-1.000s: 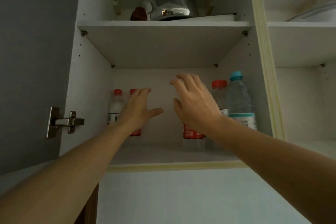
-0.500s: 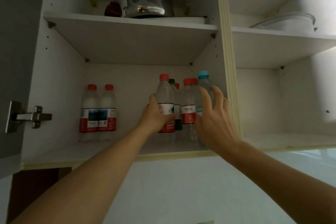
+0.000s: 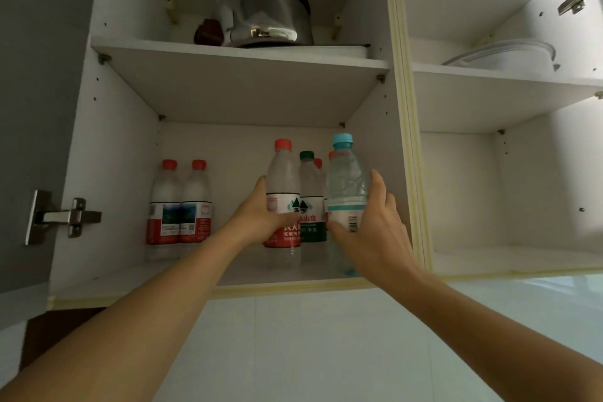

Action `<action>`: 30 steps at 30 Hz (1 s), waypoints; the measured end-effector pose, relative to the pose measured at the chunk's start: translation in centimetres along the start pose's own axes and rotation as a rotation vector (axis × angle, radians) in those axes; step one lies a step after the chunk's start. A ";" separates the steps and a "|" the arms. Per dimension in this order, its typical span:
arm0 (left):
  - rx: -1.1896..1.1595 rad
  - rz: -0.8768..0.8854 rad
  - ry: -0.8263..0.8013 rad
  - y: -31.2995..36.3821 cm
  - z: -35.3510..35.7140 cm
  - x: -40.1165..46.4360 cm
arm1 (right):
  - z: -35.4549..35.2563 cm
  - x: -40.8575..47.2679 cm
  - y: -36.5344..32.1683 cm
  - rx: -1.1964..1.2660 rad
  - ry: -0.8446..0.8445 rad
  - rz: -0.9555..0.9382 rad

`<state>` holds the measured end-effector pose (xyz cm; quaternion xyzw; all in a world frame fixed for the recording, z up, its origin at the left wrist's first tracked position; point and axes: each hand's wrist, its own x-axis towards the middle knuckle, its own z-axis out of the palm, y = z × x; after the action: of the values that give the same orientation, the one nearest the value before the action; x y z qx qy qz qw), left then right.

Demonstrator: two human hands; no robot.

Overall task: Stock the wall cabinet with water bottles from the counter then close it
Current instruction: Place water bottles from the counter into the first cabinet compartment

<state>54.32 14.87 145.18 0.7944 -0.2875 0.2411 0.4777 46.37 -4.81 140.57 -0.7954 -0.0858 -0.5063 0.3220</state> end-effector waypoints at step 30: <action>0.439 0.213 -0.026 -3.7 -9.2 -2.1 | 8.9 5.1 -4.9 0.197 -0.591 0.004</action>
<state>54.42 25.00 145.45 0.8476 -0.3164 0.3363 0.2616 53.16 3.37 144.53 -0.8732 -0.2228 -0.2417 0.3599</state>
